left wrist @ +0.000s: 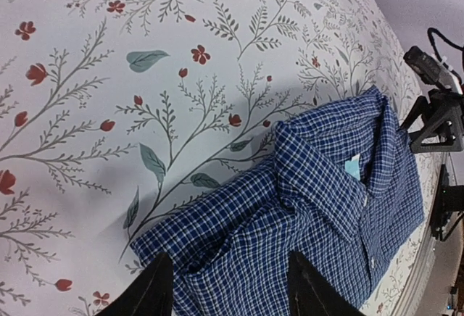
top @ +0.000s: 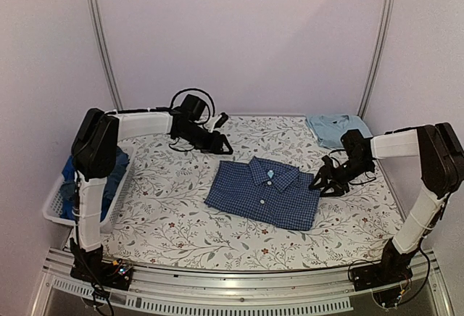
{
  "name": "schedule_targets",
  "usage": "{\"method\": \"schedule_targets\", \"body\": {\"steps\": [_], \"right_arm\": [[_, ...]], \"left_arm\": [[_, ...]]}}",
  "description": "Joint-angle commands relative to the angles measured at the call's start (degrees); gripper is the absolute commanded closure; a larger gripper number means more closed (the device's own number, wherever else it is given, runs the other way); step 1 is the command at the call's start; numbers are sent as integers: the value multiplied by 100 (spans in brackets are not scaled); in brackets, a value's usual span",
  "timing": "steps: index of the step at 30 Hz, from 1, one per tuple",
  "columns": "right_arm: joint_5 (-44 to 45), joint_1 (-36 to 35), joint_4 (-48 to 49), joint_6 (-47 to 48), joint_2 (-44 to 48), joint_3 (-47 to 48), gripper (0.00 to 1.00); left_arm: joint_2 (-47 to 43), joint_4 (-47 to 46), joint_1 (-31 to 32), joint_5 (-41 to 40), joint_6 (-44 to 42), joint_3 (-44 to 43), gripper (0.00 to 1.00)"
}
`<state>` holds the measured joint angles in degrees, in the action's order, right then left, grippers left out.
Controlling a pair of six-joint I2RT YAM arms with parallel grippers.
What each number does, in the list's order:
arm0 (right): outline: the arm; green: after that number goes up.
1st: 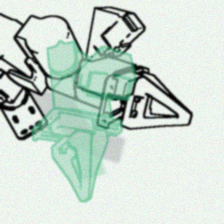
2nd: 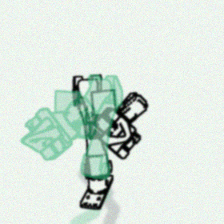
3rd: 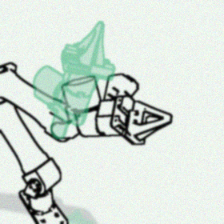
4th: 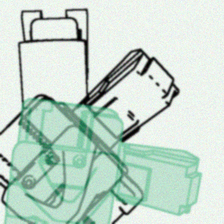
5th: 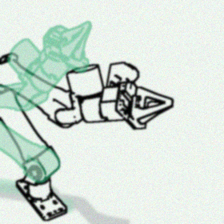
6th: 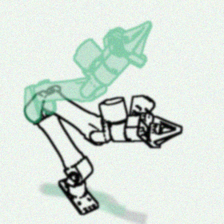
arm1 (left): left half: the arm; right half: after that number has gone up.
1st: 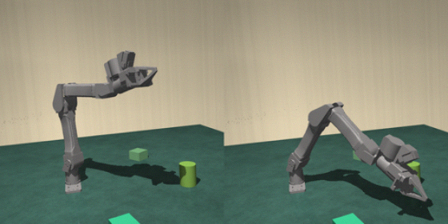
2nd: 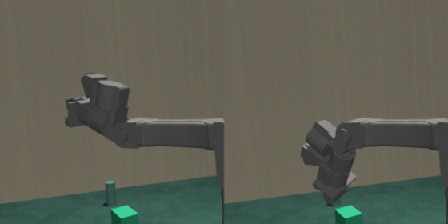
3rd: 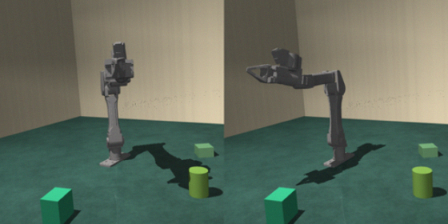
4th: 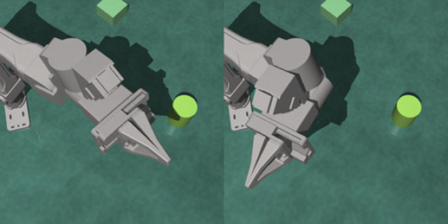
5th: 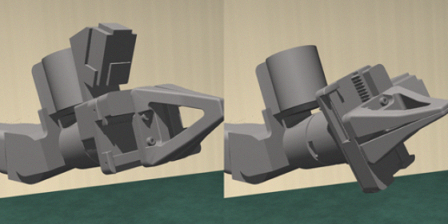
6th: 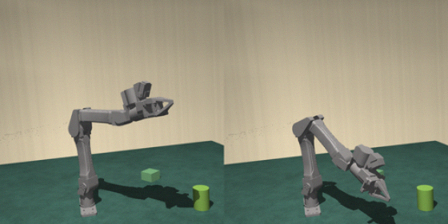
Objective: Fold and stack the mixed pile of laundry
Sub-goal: Smooth out the square-folded shirt at the center of the board.
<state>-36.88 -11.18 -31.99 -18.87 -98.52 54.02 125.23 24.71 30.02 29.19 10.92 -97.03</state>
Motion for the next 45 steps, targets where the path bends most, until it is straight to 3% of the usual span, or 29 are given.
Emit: {"method": "schedule_targets", "body": {"steps": [1,5,9,15,19,23,32,37,44,45], "right_arm": [[-262,19,203,9,-74,-23,47],[-394,17,264,-1,-170,-40,52],[-506,19,298,-2,-203,-13,62],[-645,14,292,56,-124,101,86],[-736,9,291,132,-68,212,94],[-756,-45,268,252,59,444,100],[-399,-81,-240,847,-212,1105,98],[-100,-86,-466,880,-423,1245,68],[-59,-86,-597,1003,-617,1077,68],[-86,-84,-572,1000,-636,1083,73]], "left_arm": [[366,78,168,207,-87,-96,47],[469,104,197,78,-56,-71,48],[450,153,241,-29,-119,-61,53],[131,-4,237,-91,-132,176,78],[0,-1,192,-7,-133,238,100],[-307,-151,85,-26,-31,479,100],[-618,-621,-186,174,179,1070,100],[-467,-719,-182,377,257,1104,100],[-325,-748,-104,464,288,1077,100],[-312,-755,-101,477,289,1081,100]]}}
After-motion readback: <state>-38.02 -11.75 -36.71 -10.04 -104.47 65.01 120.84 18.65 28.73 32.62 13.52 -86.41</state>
